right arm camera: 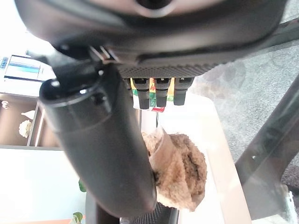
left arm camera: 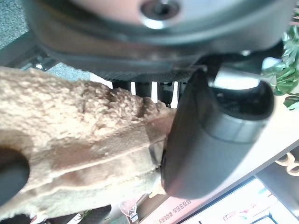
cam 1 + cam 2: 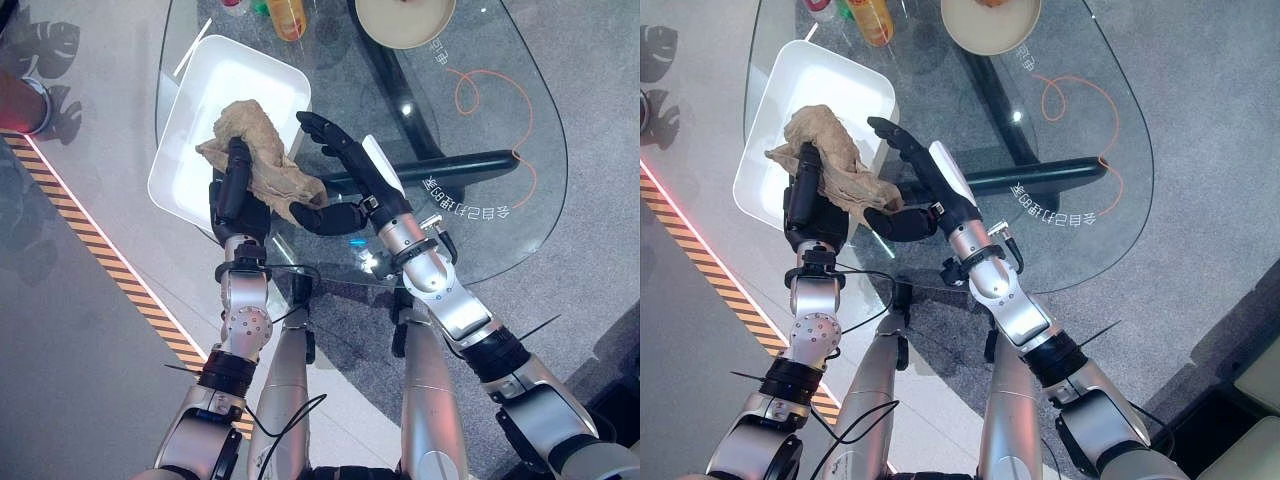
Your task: Wipe the table with a cloth and put it in the basket.
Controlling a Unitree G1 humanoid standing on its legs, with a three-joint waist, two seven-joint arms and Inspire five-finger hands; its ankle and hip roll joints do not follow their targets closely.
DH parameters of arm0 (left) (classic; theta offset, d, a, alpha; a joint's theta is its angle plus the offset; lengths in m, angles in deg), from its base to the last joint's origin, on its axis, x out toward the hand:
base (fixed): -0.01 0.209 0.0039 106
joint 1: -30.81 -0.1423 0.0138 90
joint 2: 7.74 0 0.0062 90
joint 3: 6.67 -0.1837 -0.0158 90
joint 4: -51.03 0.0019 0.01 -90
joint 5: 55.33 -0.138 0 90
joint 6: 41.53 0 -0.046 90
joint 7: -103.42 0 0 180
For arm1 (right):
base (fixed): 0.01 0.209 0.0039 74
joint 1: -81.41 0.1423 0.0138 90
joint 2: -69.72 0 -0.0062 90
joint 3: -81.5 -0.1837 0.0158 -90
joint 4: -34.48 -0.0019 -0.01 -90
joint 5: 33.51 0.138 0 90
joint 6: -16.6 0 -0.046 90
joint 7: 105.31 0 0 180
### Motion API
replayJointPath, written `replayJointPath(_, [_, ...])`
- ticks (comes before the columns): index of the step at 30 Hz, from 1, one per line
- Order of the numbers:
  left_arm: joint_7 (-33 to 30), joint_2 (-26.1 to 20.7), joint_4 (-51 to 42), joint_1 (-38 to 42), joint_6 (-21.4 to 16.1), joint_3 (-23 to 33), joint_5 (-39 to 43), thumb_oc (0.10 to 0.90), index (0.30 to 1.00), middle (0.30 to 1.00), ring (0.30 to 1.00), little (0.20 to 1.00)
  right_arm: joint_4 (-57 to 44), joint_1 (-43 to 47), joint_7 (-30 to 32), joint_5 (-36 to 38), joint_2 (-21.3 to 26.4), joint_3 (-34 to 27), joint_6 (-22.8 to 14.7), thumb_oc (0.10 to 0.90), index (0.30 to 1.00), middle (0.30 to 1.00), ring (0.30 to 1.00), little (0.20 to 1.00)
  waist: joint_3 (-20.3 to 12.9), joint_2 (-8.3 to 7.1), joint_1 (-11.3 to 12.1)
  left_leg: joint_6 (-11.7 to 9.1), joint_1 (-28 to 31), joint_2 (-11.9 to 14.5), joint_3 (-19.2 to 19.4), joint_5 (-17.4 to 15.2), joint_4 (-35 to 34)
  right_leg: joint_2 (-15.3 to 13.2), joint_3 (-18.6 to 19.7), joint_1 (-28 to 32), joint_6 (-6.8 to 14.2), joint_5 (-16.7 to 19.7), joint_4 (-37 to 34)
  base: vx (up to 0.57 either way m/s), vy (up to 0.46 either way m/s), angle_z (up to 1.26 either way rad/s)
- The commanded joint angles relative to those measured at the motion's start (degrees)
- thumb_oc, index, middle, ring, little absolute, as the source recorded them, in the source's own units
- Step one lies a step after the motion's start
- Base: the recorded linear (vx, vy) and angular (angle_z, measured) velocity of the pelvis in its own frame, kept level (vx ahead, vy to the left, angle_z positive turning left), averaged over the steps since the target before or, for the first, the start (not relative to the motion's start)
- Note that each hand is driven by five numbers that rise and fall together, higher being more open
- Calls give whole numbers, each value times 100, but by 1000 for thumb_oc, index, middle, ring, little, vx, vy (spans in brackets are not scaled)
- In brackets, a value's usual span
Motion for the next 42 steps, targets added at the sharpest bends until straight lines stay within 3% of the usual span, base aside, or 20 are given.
replayJointPath(1, [125, -246, -1066, 397, -777, 354, -603, 100, 300, 300, 300, 200, -783, 535, 329, -76, -262, -394, -472, 800, 900, 900, 900, 900, -143, -113, 150, 478, 5, -432, 230, -357, 341, 233, -311, 325, -196, 224, -457, 0, 0, 0])
replayJointPath(11, [-120, -399, -980, 450, -953, 554, -860, 100, 300, 300, 300, 200, -592, 418, 1255, -307, -11, -918, -716, 800, 900, 900, 900, 900, -143, -113, 89, 475, 36, -398, 265, -375, 335, 246, -297, 341, -181, 197, -434, 0, 0, 0])
replayJointPath(26, [-45, -556, -977, 285, -1011, 755, -849, 100, 300, 300, 300, 200, -511, -39, 2005, -394, 390, -1605, -978, 800, 900, 900, 900, 900, -143, -166, -34, 482, 83, -336, 305, -423, 334, 270, -237, 381, -165, 196, -469, 0, 0, 0])
replayJointPath(32, [-12, -668, -843, 338, -1078, 838, -834, 100, 300, 300, 300, 200, 3, -153, 2906, -396, 659, -1965, -1010, 800, 900, 900, 900, 900, -143, -166, -80, 467, 111, -305, 331, -442, 324, 266, -212, 417, -160, 194, -501, 0, 0, 0])
replayJointPath(36, [77, -762, -691, 358, -1129, 919, -782, 100, 300, 300, 300, 200, 616, -227, 3850, -289, 884, -2289, -979, 800, 900, 900, 900, 900, -143, -153, -97, 460, 139, -288, 348, -469, 314, 256, -199, 454, -156, 187, -534, -8, 6, -2])
replayJointPath(42, [111, -893, -554, 459, -1166, 958, -698, 100, 300, 300, 300, 200, 1229, -200, 4556, 26, 1049, -2541, -895, 800, 900, 900, 900, 900, -143, -128, -96, 458, 148, -280, 356, -472, 288, 250, -200, 466, -156, 199, -569, -1, 2, -1])
